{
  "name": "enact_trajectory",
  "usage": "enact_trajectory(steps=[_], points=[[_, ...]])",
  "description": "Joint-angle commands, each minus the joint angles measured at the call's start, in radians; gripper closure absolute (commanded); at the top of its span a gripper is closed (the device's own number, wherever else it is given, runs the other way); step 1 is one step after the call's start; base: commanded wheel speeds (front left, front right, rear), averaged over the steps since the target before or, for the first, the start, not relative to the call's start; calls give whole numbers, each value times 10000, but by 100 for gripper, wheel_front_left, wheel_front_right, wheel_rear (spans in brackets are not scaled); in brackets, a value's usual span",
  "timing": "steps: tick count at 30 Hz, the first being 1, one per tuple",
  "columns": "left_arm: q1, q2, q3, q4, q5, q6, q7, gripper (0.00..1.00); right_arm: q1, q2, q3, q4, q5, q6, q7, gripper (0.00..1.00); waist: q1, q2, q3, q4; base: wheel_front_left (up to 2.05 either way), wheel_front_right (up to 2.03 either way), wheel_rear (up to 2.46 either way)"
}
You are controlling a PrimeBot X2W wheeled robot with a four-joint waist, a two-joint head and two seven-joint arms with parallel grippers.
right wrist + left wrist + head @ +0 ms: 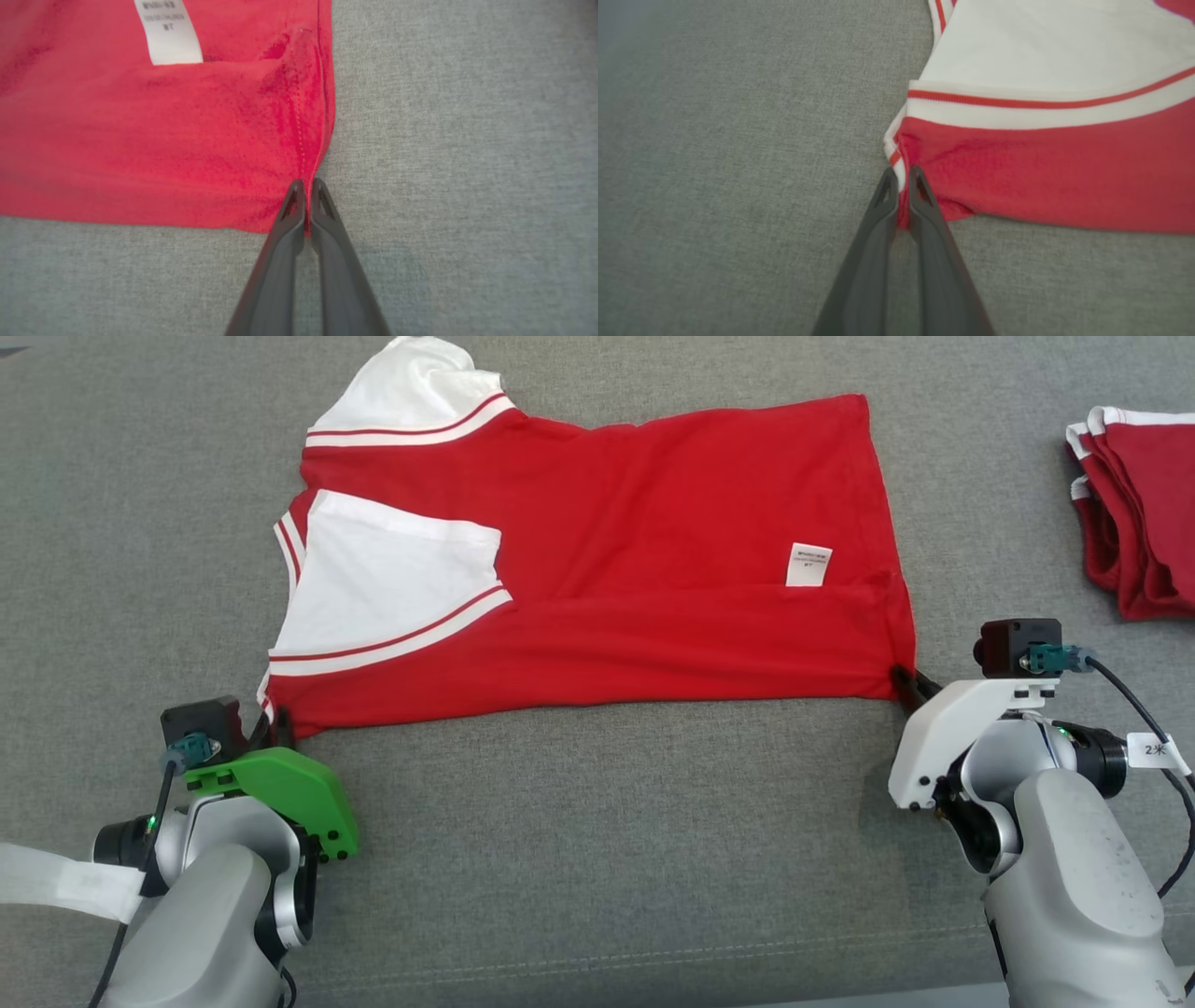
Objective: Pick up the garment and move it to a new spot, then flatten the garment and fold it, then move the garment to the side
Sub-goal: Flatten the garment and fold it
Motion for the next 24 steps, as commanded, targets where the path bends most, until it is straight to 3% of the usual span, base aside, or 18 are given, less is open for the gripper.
enact_trajectory(steps=[1, 9, 24], points=[[18, 38, -6, 82, -39, -31, -37, 100, 168, -46, -112, 48, 84, -25, -4, 100, 0, 0, -118, 35, 0, 0, 0], [836, -14, 20, -437, -333, -97, -200, 100, 784, -264, -425, -406, 369, -25, 282, 100, 0, 0, -950, 138, 0, 0, 0], [2989, 117, -232, -1759, -761, 318, 94, 100, 2963, -417, -950, -2365, 739, -24, 1811, 100, 0, 0, -2213, 166, 0, 0, 0]])
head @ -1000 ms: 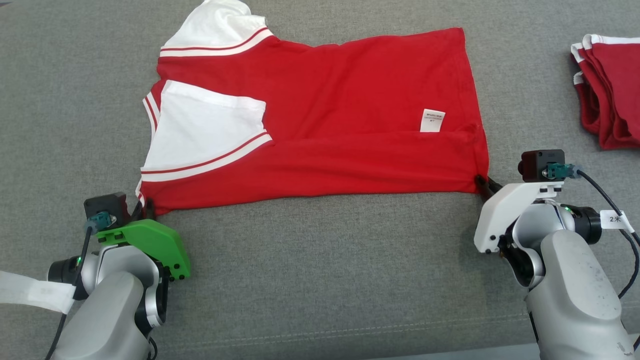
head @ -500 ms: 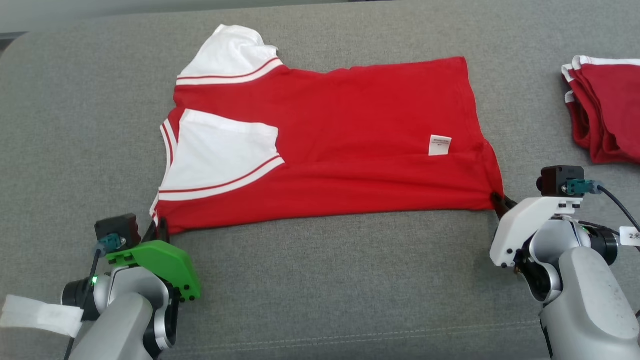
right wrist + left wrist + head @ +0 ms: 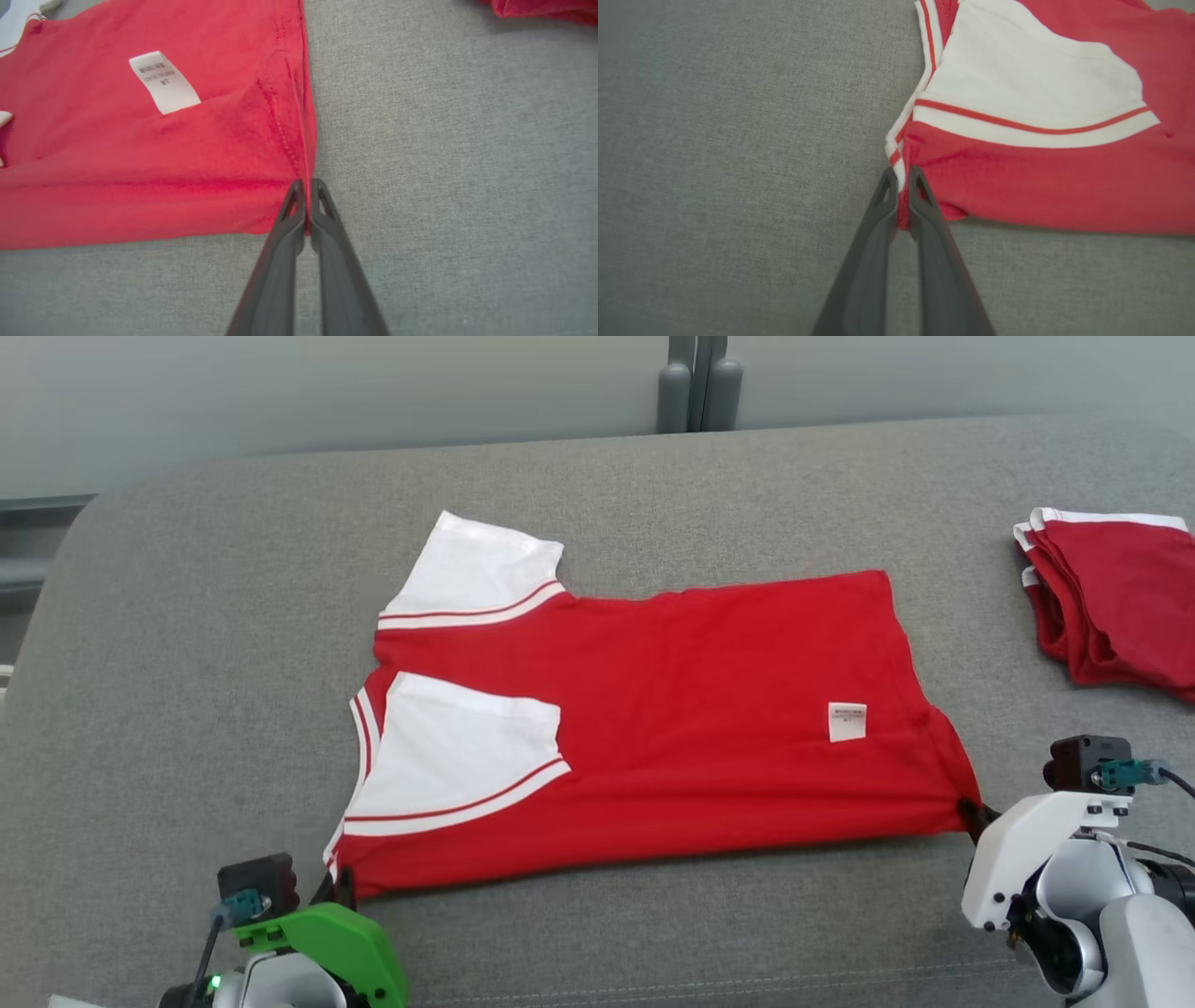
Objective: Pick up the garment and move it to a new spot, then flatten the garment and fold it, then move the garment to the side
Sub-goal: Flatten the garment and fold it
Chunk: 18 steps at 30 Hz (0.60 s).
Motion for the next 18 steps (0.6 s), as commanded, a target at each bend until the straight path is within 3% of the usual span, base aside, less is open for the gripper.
enact_trajectory(steps=[1, 11, 13, 15, 18], points=[[314, 137, 2, -116, -20, 145, 46, 100, 265, -9, -132, -196, 47, -22, 97, 100, 0, 0, -216, 7, 0, 0, 0], [1079, 322, -204, -664, -7, 383, 148, 100, 998, 172, -420, -518, -73, -22, 537, 100, 0, 0, -388, 91, 0, 0, 0], [1117, 344, -243, -639, 39, 357, 92, 90, 1129, 210, -417, -555, -50, -22, 592, 100, 0, 0, -397, 110, 0, 0, 0], [1137, 327, -240, -609, -15, 301, 108, 90, 1190, 229, -418, -560, -62, -22, 599, 100, 0, 0, -402, 116, 0, 0, 0], [1137, 342, -244, -468, -41, 209, 39, 53, 1338, 266, -225, -548, -179, -21, 592, 96, 0, 0, -409, 91, 0, 0, 0]])
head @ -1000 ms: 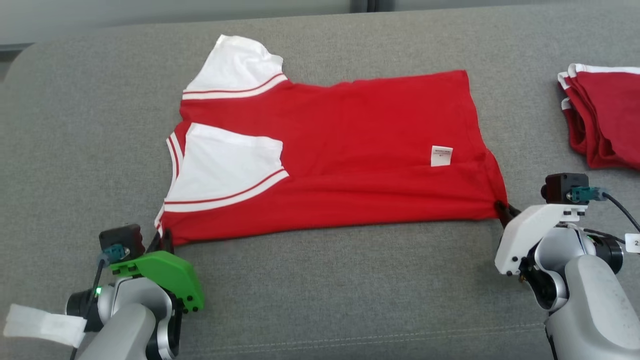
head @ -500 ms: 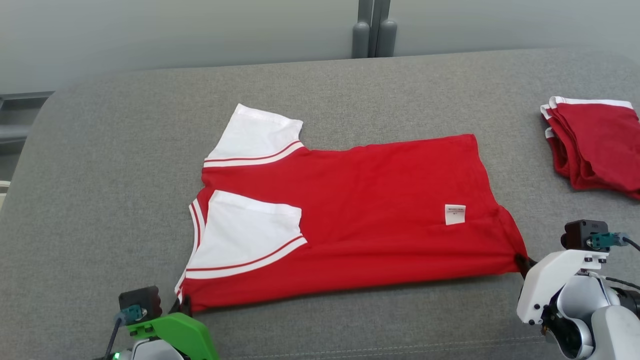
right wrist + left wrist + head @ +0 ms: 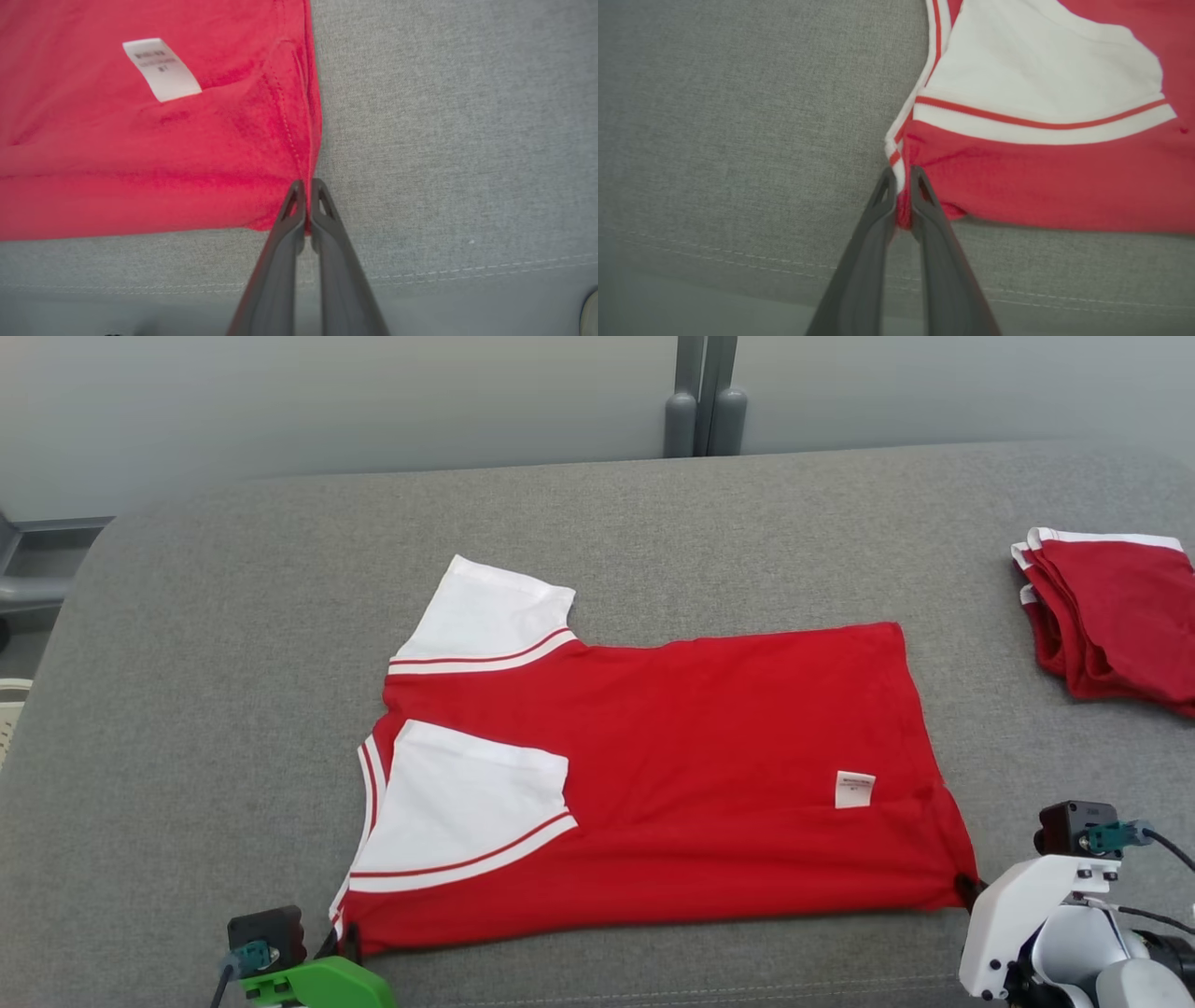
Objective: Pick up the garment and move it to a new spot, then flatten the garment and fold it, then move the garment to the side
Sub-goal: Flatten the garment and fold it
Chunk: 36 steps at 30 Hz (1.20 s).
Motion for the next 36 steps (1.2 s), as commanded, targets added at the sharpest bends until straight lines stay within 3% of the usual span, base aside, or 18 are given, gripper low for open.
enact_trajectory(steps=[1, 2, 6, 10, 17, 25, 30, 36], points=[[145, 110, 15, 79, 18, -44, -65, 29, 148, -8, 32, 6, 1, -19, -3, 52, 0, 0, -11, -17, 0, 0, 0], [145, 98, 6, 144, 12, -83, -88, 0, 186, -3, 68, 31, 32, -19, -29, 0, 0, 0, -27, -28, 0, 0, 0], [190, -28, 57, 383, 3, -197, -432, 0, 302, 8, 229, 47, 48, -14, -357, 0, 0, 0, -154, -35, 0, 0, 0], [307, -322, 550, 522, -263, -404, -1553, 0, 381, 18, 433, -171, 240, -12, -1446, 0, 0, 0, -443, 80, 0, 0, 0], [2, -267, 909, 380, 251, -919, -2656, 0, 415, 15, 992, -142, 517, -12, -3200, 0, 0, 0, -861, 257, 0, 0, 0], [409, -1069, 2847, -1178, 1202, -858, -2799, 0, 531, 190, 949, 96, 736, -13, -4909, 0, 0, 0, -1391, 694, 0, 0, 0], [892, -1641, 3715, -1801, 1609, -1508, -2805, 0, 454, 216, 1169, 274, 1170, -13, -5721, 0, 0, 0, -1632, 828, 0, 0, 0], [1435, -1675, 3896, -2022, 2693, -2357, -2805, 0, 449, 216, 1604, 411, 893, -11, -6700, 0, 0, 0, -1851, 851, 0, 0, 0]])
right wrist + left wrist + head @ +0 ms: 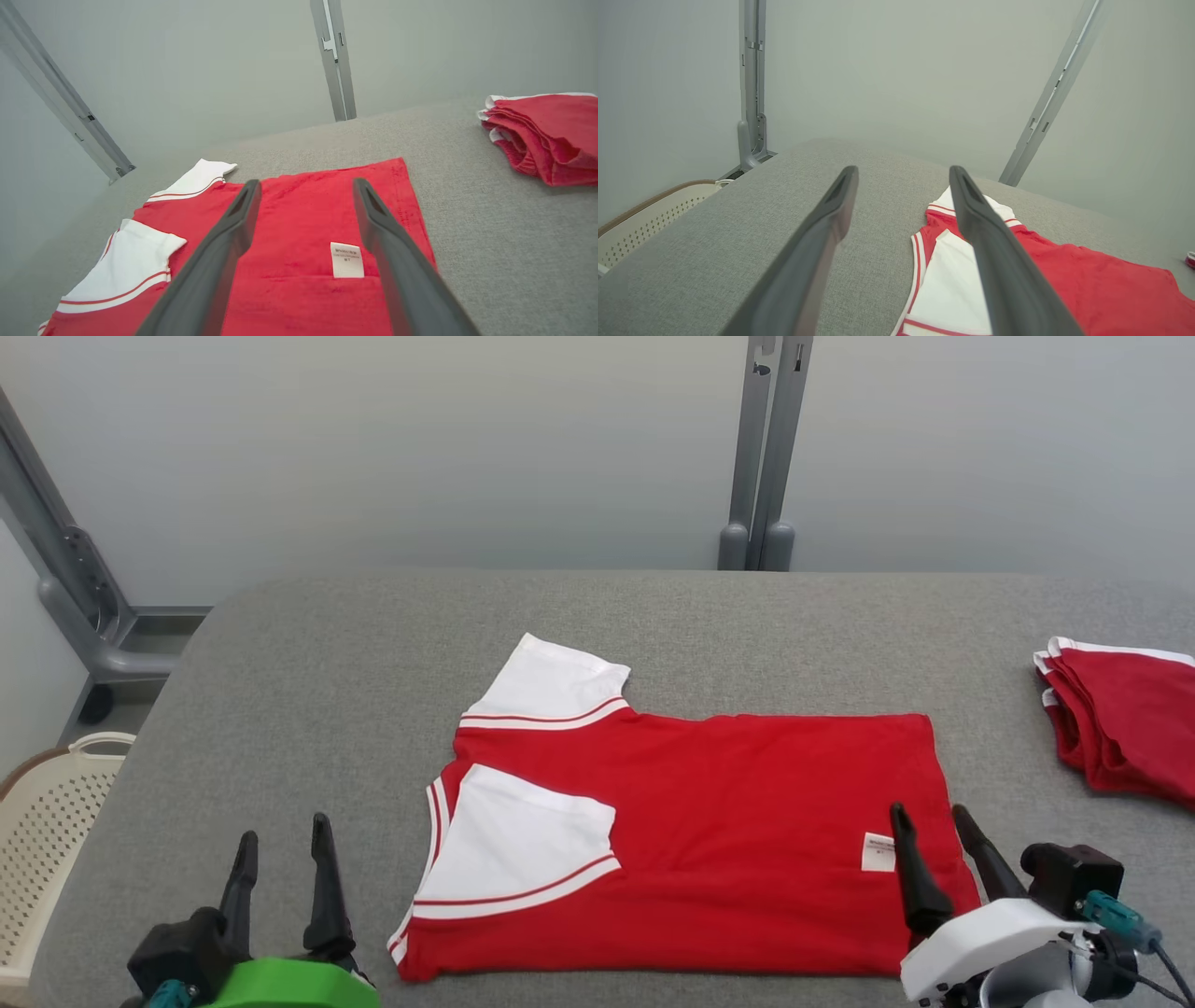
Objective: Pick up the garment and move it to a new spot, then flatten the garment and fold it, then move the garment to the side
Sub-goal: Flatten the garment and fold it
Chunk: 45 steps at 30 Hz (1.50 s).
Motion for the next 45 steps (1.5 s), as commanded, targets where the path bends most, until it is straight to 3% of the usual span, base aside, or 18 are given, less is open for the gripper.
enact_trajectory(steps=[1, 8, 21, 45], points=[[247, 90, -30, -47, 330, -152, -44, 0, 54, -11, 143, 42, -94, -1, -164, 0, 0, 0, -72, 3, 0, 0, 0], [744, 96, -151, 81, 830, -452, -45, 0, 257, -15, 234, 163, -689, -1, -556, 0, 0, 0, -170, -37, 0, 0, 0], [1034, 331, -764, 879, 1314, -271, 539, 0, 510, -12, 200, 378, -1501, -1, -504, 0, 0, 0, -214, -309, 0, 0, 0], [436, 434, -781, 1198, 1047, -313, 655, 0, -32, -16, 323, 574, -1222, -1, 7, 0, 0, 0, 193, -387, 0, 0, 0]])
